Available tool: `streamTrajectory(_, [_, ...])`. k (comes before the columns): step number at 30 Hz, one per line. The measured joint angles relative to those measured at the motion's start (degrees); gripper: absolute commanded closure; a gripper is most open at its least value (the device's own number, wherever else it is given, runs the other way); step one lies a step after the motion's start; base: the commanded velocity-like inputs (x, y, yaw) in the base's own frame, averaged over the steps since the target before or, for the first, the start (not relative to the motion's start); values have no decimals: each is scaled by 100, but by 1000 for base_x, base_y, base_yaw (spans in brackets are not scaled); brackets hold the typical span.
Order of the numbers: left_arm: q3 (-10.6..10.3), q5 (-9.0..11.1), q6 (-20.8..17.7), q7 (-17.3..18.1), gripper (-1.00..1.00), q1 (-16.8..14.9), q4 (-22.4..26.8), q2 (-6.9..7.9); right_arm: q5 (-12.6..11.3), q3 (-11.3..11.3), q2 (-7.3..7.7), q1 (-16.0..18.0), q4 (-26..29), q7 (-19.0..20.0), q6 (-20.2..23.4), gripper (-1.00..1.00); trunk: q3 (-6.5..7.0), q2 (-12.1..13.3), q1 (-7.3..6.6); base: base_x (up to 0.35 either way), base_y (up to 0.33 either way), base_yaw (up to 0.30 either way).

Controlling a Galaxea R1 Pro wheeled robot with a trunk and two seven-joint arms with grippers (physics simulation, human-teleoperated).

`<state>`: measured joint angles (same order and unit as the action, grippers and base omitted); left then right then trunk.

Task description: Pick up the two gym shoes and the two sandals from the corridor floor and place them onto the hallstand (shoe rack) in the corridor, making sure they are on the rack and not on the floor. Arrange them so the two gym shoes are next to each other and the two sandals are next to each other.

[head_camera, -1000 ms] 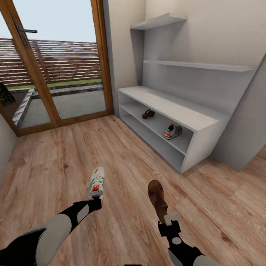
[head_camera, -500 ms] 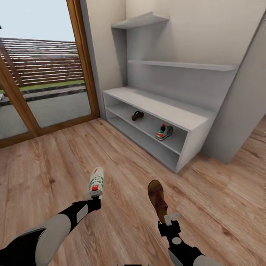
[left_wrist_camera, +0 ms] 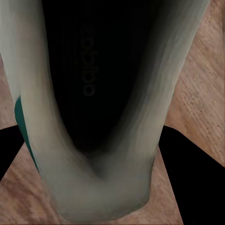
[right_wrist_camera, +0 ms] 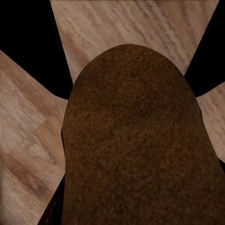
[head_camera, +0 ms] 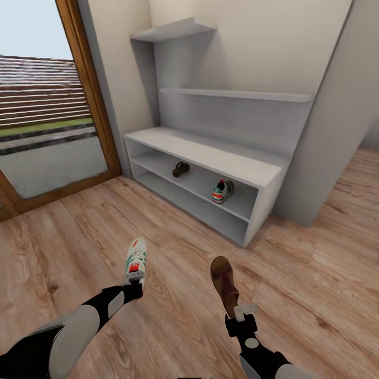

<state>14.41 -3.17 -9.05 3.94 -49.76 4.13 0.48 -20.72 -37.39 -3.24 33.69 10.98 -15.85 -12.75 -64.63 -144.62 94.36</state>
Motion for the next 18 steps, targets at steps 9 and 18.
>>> streamTrajectory(9, [1,0,0,0,100,0,0,3,0,0,0,0,-1,0,0,100,40,0,0,178,298,-300])
streamTrajectory(18, [2,0,0,0,100,0,2,4,0,0,0,0,0,0,1,100,82,0,0,176,299,-300])
